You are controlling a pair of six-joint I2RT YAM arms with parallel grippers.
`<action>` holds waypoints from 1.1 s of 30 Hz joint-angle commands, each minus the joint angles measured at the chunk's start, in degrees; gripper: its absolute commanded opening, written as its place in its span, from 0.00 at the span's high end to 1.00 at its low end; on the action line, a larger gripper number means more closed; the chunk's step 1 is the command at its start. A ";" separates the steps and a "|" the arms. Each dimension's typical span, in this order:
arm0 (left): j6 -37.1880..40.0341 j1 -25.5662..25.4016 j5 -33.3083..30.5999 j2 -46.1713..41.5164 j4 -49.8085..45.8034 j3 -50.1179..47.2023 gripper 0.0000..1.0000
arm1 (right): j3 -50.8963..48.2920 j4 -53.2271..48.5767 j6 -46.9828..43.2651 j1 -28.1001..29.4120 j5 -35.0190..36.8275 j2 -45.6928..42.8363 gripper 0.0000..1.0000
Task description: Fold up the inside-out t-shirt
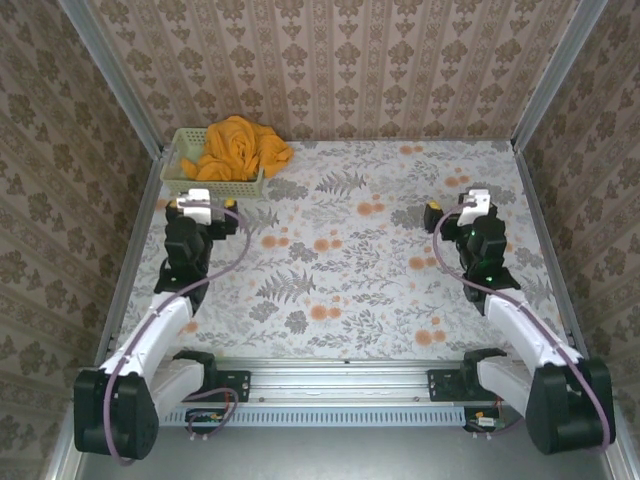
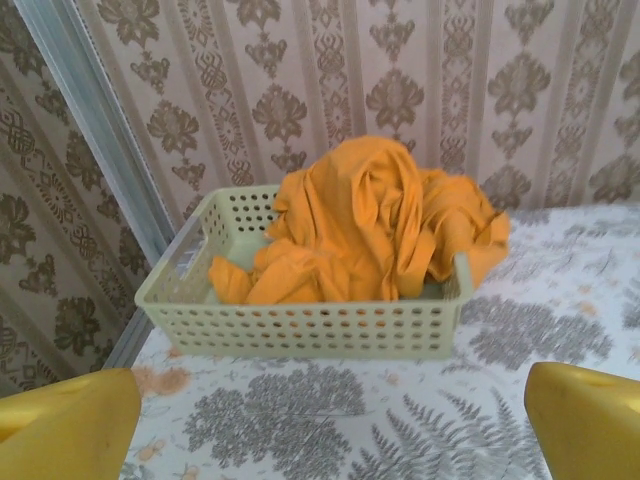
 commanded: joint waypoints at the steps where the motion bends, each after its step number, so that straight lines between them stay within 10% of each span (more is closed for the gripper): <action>1: -14.11 -0.07 -3.63 -0.85 -19.03 8.20 0.00 | 8.42 -17.14 8.46 0.21 1.67 -5.45 0.00; 7: -27.54 5.16 1.03 0.23 -40.53 21.43 0.00 | 20.23 -34.44 20.24 -1.16 1.05 -9.04 0.00; 9: -22.35 6.84 7.86 -1.36 -37.93 21.23 0.00 | 20.79 -34.31 21.35 -2.28 -6.04 -11.03 0.00; 14: -36.48 14.49 19.59 -3.91 -24.95 14.23 0.00 | 13.37 -24.12 25.45 -2.33 -11.41 -16.98 0.00; 33: -27.80 8.09 15.85 53.87 -39.19 59.74 0.00 | 14.08 -28.18 21.20 5.52 -10.38 0.65 0.00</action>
